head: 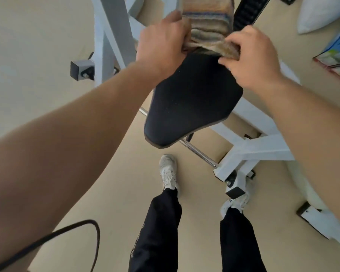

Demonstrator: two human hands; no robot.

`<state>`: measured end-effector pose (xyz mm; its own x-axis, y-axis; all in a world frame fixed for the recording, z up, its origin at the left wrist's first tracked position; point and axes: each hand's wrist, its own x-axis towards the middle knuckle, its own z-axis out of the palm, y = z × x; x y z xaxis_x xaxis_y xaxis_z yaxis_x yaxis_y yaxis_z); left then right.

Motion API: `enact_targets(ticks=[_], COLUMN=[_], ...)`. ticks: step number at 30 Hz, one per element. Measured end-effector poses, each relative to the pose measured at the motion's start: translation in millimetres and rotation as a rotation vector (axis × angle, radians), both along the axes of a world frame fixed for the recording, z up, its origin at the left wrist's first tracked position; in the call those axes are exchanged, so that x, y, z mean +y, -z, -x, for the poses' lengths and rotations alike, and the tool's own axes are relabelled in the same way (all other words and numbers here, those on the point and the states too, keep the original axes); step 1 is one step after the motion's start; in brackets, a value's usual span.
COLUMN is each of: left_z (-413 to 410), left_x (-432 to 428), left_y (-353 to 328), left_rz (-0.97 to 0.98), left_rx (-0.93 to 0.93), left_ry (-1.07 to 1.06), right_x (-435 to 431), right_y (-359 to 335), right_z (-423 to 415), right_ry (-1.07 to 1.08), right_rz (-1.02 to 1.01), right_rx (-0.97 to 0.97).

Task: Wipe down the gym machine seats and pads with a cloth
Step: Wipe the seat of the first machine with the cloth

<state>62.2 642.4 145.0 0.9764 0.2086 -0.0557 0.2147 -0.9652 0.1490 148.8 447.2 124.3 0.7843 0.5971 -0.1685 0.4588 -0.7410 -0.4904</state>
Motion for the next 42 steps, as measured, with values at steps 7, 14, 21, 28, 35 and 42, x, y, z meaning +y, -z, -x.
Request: enact_targets(ticks=[7, 14, 21, 28, 35, 42], left_z=[106, 102, 64, -22, 67, 163], left_x=[-10, -24, -30, 5, -18, -45], left_y=[60, 67, 130, 161, 125, 94], left_rz=[0.125, 0.143, 0.052, 0.011, 0.085, 0.112], left_rx=[0.476, 0.279, 0.423, 0.368, 0.392, 0.431], left_ry=[0.138, -0.091, 0.002, 0.072, 0.018, -0.184], right_x=[-41, -23, 22, 56, 32, 14], right_y=[67, 72, 130, 159, 123, 99], right_z=[95, 110, 103, 16, 107, 167], right_ry=[-0.208, -0.066, -0.125, -0.072, -0.1, -0.376], right_rz=[0.23, 0.135, 0.323, 0.341, 0.31, 0.271], right_rx=[0.232, 0.043, 0.061, 0.06, 0.065, 0.068])
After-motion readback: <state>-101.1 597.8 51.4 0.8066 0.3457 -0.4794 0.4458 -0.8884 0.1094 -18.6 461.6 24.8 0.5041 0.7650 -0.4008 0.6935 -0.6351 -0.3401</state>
